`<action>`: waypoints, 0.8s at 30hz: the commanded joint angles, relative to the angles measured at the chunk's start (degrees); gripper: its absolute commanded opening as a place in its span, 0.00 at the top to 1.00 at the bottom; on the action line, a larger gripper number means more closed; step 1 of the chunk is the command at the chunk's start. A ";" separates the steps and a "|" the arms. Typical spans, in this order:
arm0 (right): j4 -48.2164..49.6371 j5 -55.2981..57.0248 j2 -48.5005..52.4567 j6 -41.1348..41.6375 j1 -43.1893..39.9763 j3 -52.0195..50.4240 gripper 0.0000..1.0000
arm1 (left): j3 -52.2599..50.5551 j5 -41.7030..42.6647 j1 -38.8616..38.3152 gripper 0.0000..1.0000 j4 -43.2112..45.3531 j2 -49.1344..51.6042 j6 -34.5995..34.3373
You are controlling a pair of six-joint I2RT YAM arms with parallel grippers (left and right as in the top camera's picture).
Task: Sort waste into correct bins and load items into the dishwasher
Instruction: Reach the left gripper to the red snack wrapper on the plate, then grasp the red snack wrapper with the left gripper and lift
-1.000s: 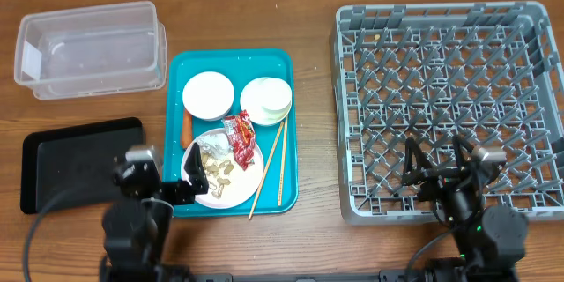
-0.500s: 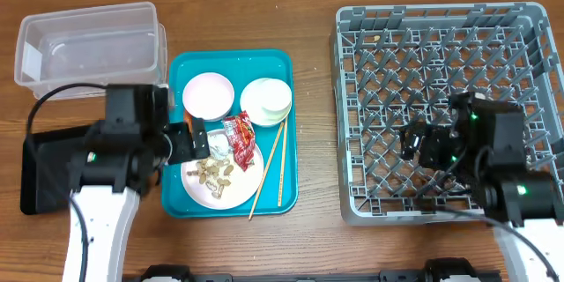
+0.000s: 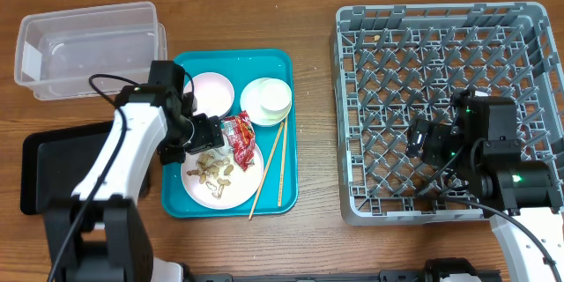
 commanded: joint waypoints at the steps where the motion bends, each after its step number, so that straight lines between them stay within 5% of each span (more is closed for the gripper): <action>1: 0.33 0.55 -0.35 -0.35 0.13 1.90 0.00 | 0.85 1.36 -0.39 0.13 1.97 3.26 -0.70; 4: 0.31 0.55 -0.35 -0.35 0.15 1.90 0.00 | 0.85 1.31 -0.39 0.23 5.44 5.05 -0.70; 9: 0.31 0.55 -0.35 -0.35 0.15 1.90 0.00 | 0.85 1.31 -0.39 0.56 6.82 5.44 -0.70; 13: 0.31 0.55 -0.35 -0.35 0.15 1.90 0.00 | 0.85 1.31 -0.39 0.69 6.84 5.44 -0.70; 15: 0.31 0.55 -0.35 -0.35 0.15 1.90 0.00 | 0.87 1.27 -0.39 0.93 6.91 5.42 -0.68; 21: 0.26 0.52 -0.35 -0.33 0.15 1.90 0.00 | 5.92 -4.09 -0.31 0.96 3.85 5.38 -0.02; 24: 0.28 0.55 -0.35 -0.35 0.15 1.90 0.00 | 17.35 -5.62 0.17 0.96 -3.15 5.38 0.66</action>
